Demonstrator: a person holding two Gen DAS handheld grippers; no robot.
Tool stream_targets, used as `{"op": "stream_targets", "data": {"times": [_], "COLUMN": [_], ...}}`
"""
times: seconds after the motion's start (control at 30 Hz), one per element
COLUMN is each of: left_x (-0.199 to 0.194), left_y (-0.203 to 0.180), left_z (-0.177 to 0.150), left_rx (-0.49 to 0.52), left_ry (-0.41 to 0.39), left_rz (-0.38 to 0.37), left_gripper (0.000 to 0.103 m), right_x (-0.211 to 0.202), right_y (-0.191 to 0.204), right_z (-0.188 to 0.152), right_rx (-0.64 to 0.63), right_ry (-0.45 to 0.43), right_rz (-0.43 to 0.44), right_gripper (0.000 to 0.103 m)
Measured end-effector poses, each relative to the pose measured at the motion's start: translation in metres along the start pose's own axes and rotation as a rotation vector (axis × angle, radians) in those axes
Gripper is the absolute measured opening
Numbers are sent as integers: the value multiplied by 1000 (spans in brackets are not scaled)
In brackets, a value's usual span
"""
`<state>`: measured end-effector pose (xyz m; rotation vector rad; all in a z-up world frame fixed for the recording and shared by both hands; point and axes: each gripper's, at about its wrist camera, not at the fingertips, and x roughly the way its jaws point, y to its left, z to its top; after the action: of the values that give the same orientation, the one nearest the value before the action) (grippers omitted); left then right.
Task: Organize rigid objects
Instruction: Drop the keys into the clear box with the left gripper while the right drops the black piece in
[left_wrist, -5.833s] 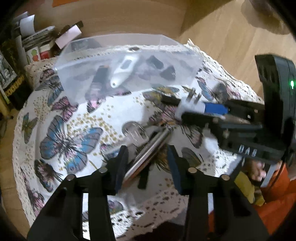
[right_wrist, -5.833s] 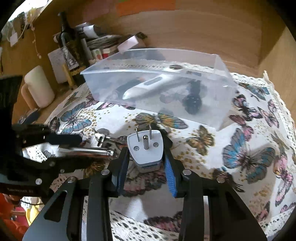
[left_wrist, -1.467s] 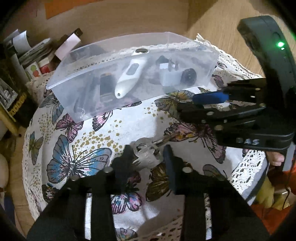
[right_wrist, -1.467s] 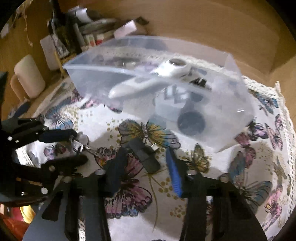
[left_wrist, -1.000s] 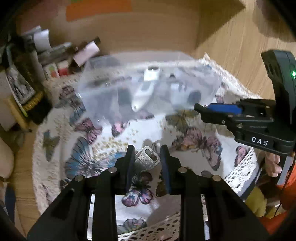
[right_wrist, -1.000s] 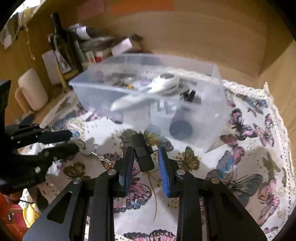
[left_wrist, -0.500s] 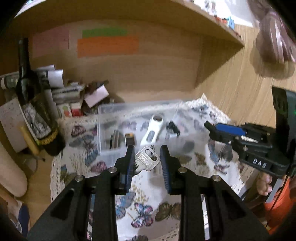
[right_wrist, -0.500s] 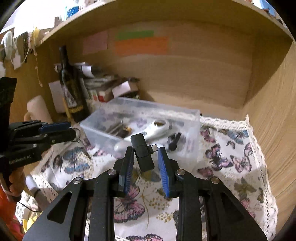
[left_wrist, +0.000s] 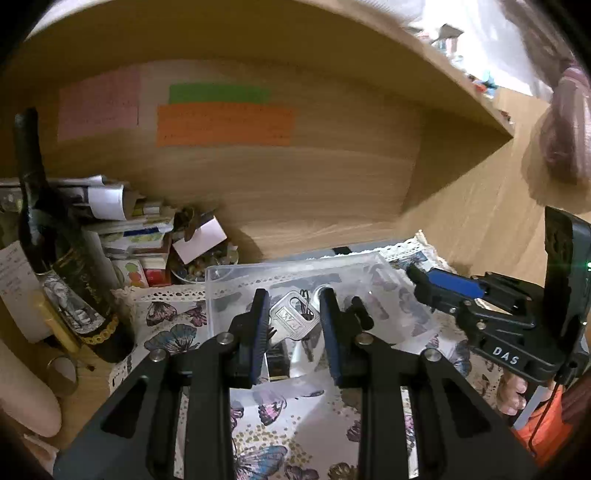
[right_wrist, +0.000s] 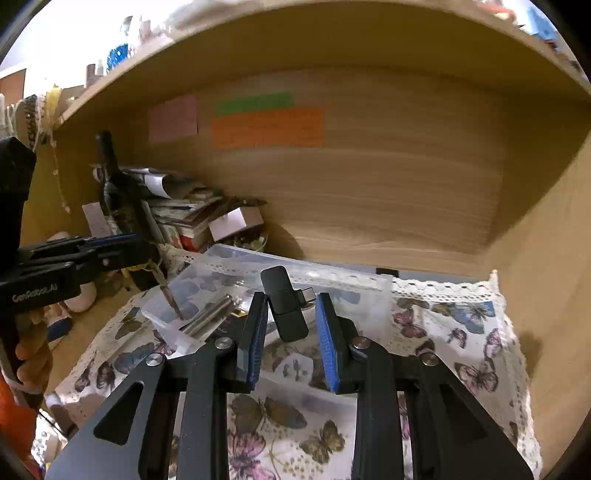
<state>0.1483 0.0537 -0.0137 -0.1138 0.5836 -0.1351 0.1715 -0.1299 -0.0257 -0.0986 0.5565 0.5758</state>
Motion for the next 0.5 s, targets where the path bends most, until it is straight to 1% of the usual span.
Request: {"op": "stream_targets", "data": {"times": [0.07,0.17,0.3,0.43,0.5], "left_x": [12,32,56,74,79], "left_y": [2,6,10,15,17], "left_z": [-2,-9,-17,-23,-25], "left_rx": [-5,-5,-8,-24,-30], "left_ry": [22,64,123,167,184], "left_rz": [4,5,-2,-14,-2], "left_gripper": [28,28,28,28,28], "right_x": [15,42,72,90,95], "right_y": [1,0,7,11,13], "right_z": [0,-3,-11,-18,-21], "right_rx": [-6,5,-6,-20,-28], "right_ry": [19,72,144,189,210], "right_rz": [1,33,47,54,52], "right_gripper": [24,24,24,24,25]}}
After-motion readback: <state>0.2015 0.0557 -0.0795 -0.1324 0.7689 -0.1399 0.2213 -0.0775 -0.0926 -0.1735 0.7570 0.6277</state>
